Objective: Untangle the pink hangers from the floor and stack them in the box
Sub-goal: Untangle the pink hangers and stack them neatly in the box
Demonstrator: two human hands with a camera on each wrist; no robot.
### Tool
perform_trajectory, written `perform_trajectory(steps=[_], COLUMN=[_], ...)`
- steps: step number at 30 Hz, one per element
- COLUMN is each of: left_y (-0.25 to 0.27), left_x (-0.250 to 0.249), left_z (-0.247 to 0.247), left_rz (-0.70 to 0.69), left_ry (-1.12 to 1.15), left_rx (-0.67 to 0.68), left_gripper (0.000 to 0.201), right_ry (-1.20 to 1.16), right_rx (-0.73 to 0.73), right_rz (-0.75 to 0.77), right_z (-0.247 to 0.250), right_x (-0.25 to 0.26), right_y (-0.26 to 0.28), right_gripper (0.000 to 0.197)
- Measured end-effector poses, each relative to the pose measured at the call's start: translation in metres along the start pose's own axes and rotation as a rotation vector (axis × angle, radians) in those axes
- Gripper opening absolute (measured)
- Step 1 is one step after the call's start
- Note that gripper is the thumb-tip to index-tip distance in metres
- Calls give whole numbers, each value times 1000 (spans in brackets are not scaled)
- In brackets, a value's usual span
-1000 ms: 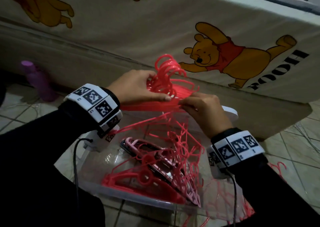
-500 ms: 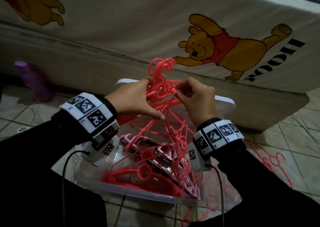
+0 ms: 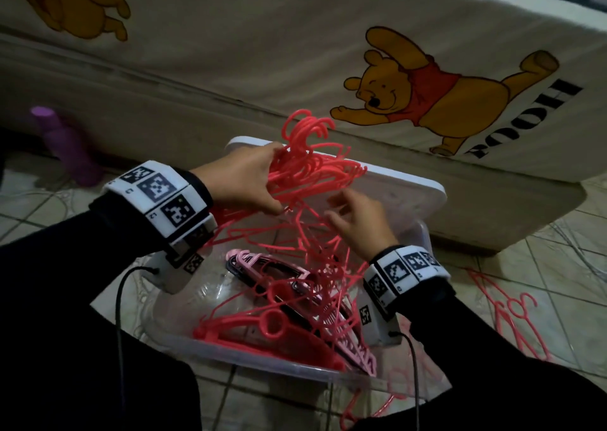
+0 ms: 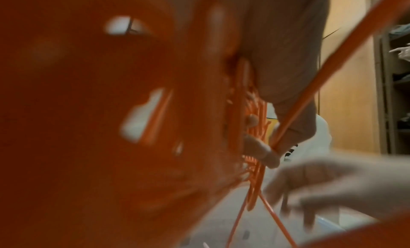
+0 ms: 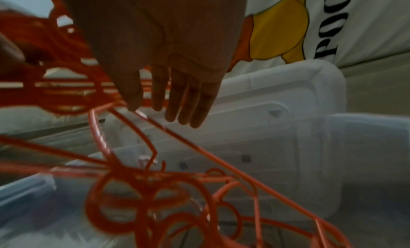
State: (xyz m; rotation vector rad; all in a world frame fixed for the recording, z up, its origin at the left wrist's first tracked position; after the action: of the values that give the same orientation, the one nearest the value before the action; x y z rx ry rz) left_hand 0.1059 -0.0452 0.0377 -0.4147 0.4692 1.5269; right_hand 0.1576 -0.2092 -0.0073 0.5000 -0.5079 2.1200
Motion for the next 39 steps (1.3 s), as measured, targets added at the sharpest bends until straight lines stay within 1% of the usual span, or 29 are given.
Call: perform_trajectory(steps=[1,2,3,6,8,10,11,12,14,17,20,23,24,25,27,29,31,32,34,36,39], left_y=[0,0,-1,-1,-1,-1,-1,-1,-1,-2,-2,-1,0,0,0,1,2,3,2,2,3], left_x=[-1,-2,-3,-4,-3,-1,0,0,-1,-2,-4,-7,-8,-10,-15,-18,-19,-20,-20,-20,-20], left_z=[1,1,0,-4,-6,-5,-4,-3,-3,-3,1,0,-1,-3,-5,-7,-8,-8,-9,-9,-9], left_rz=[-6,-12,-17,-23,-16,-12,-12,-13,-18,-18,-30,-46,-50,-56,-69,-78,-82,-86,-98,-108,-95], left_ry=[3,15,29,45,47,39,36,38,44,43,28,-9,-14,-15,-22,-28,-16,-10,-10,-20,19], left_rx=[-8,-14,-15,-10,-8,-15,-26,-33,-29,-25,-33,-22,-14,-8,-5,-10,-10,-10,-12,-8,2], left_gripper=[76,75,74,68,61,64,68,70,70,68,66,64,64,65,68,68,69,68,67,68,69], right_ry=[46,82,109,135,124,119,127,141,183,239,254,240,254,260,181,24,-76,-94,-87,-59,-95], right_rx=[85,132,145,70,-4,-44,-39,-14,81,227,366,421,404,354,150,-83,-255,-311,-357,-355,-375], right_rz=[2,15,31,34,6,-46,-79,-112,-155,-162,-101,-17,-3,13,55,113,176,205,253,281,311], right_z=[-14,-25,-31,-30,-21,-12,-9,-8,-12,-20,-30,-33,-30,-24,-2,25,46,52,57,56,59], right_x=[-3,-2,0,3,0,-10,-18,-26,-40,-51,-49,-36,-32,-28,-14,2,16,23,32,38,42], right_y=[2,3,4,2,-1,-3,-5,-5,-3,8,21,29,29,27,20,14,13,14,14,14,15], right_gripper=[20,21,20,12,13,13,13,13,12,13,14,10,13,17,21,18,22,25,25,24,21])
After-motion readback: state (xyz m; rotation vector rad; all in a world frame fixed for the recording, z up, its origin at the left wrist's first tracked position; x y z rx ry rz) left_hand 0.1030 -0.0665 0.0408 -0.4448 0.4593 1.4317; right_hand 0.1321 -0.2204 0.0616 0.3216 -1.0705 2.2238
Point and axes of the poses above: each hand's wrist, its own y-axis away from the middle knuckle, its own z-axis out of the back of the hand, x = y × z, the point moved 9 cm from there along -y, towards the middle knuckle, and after that the axes turned 4 degrees about y, right-handed, at the moved point
